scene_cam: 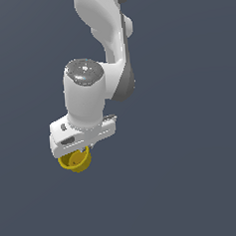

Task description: Pick up the object and move it to a goal position.

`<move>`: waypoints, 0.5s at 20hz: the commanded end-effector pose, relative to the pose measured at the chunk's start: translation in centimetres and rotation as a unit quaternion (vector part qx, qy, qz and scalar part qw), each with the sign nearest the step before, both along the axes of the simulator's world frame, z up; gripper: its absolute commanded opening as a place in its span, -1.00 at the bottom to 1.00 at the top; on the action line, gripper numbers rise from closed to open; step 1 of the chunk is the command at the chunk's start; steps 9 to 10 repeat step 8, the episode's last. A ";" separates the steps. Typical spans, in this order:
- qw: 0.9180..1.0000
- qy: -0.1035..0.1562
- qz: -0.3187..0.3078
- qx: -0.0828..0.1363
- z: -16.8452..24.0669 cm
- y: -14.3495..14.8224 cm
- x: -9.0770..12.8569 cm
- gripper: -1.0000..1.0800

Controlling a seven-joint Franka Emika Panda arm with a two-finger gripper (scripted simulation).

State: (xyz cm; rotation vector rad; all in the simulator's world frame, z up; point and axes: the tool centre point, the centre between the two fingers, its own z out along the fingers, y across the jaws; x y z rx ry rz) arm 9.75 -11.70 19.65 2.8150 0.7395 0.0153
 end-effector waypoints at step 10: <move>1.000 -0.001 0.001 0.000 1.4 -2.0 0.8 -1.00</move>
